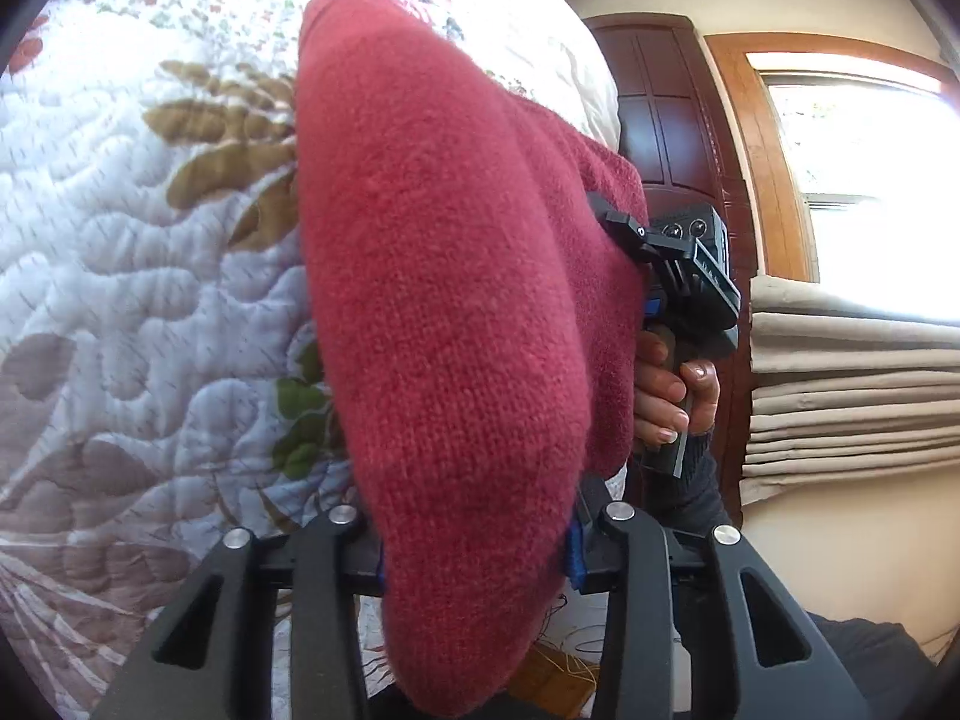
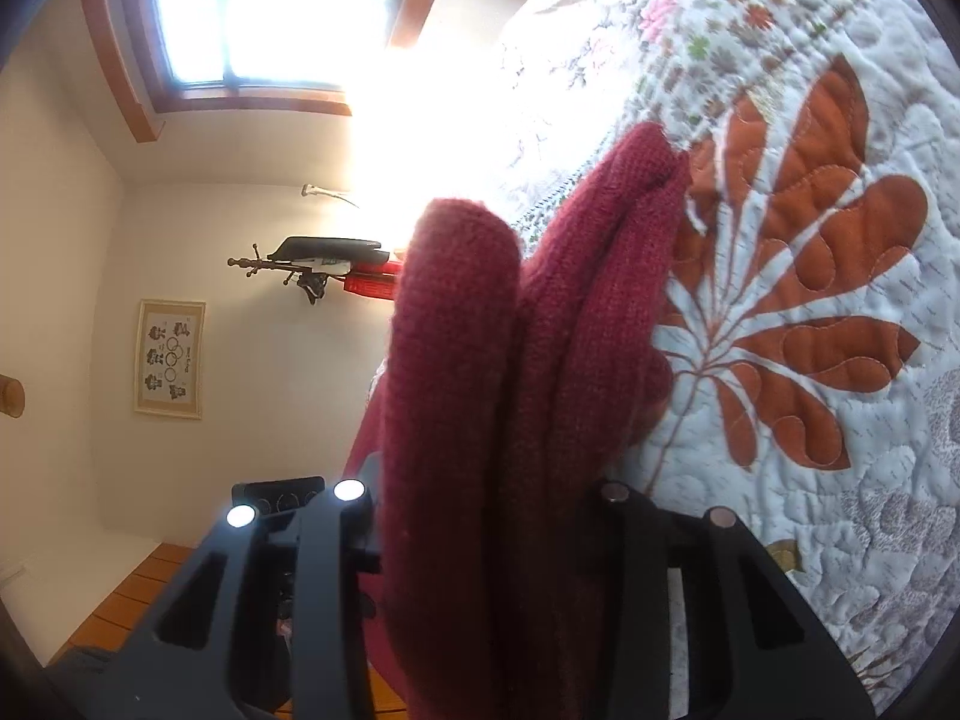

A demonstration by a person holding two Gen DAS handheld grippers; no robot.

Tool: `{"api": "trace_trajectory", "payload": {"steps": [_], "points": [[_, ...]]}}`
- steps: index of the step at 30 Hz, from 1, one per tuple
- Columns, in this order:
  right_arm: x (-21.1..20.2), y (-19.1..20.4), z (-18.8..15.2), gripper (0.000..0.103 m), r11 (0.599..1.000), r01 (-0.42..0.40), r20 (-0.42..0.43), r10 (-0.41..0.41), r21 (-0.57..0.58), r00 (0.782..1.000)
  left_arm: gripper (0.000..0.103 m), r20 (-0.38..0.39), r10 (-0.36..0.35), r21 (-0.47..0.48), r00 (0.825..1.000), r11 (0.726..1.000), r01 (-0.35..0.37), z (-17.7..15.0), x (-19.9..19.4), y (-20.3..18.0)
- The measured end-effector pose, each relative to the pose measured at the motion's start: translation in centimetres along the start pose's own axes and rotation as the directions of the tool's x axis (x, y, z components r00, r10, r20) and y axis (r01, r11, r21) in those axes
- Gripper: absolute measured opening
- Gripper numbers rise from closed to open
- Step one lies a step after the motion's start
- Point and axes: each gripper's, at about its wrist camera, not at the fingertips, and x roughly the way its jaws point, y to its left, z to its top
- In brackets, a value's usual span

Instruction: Fold small clothes

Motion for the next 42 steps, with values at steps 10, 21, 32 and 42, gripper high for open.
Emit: {"api": "trace_trajectory", "payload": {"steps": [10, 21, 32, 42], "points": [[9.4, 10.9, -5.9, 0.036, 0.986, -0.074, -0.106, 0.058, -0.152, 0.993, 0.039, 0.146, 0.004, 0.019, 0.989, 1.0, -0.007, -9.1, -12.5, 3.5], [16.4, 11.4, -10.9, 0.073, 0.955, 0.206, -0.144, -0.239, -0.212, 0.96, 0.082, 0.231, 0.179, -0.205, 0.956, 0.97, -0.132, -17.5, -15.1, 14.5], [15.7, 13.5, -10.1, 0.009, 0.874, 0.417, -0.002, -0.431, -0.248, 0.902, 0.088, 0.395, 0.028, -0.028, 0.918, 0.999, -0.018, -16.8, -21.6, 11.6], [16.3, 10.4, -10.1, 0.017, 0.85, 0.493, 0.043, -0.494, -0.184, 0.868, 0.088, 0.35, -0.069, -0.01, 0.934, 0.997, 0.078, -15.0, -18.8, 9.6]]}}
